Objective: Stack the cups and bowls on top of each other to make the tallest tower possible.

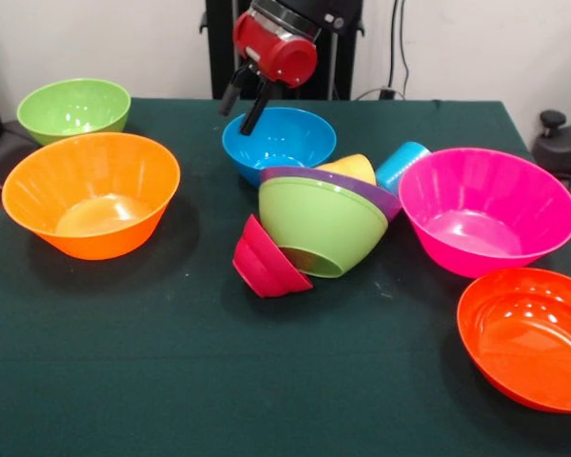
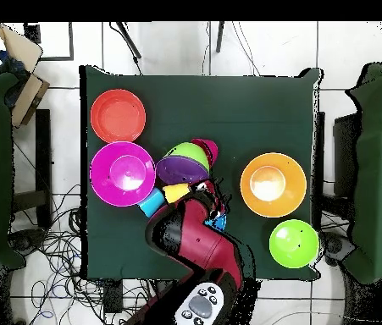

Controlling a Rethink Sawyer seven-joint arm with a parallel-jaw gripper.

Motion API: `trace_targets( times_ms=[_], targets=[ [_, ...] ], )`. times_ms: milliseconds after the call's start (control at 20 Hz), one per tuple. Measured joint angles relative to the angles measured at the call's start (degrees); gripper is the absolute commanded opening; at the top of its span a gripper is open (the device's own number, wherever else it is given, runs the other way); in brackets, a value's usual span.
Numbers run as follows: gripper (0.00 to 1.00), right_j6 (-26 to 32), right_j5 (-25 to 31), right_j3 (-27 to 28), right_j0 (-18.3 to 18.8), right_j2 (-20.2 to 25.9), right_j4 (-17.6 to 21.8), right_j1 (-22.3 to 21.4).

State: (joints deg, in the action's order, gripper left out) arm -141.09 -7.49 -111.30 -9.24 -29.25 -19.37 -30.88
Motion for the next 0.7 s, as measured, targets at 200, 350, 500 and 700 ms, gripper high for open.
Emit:
trace_targets(
  times_ms=[200, 350, 500, 700],
  targets=[
    [1.00, 0.0, 1.0, 1.5, 0.1, -0.6, 5.1, -2.3],
    [1.00, 0.0, 2.7, 3.0, 0.8, -0.6, 8.2, -4.8],
    [1.00, 0.0, 4.9, 4.3, 2.4, -0.6, 10.5, -7.1],
    [1.00, 0.0, 8.6, 6.6, 5.3, -0.6, 13.0, -9.9]
  ],
)
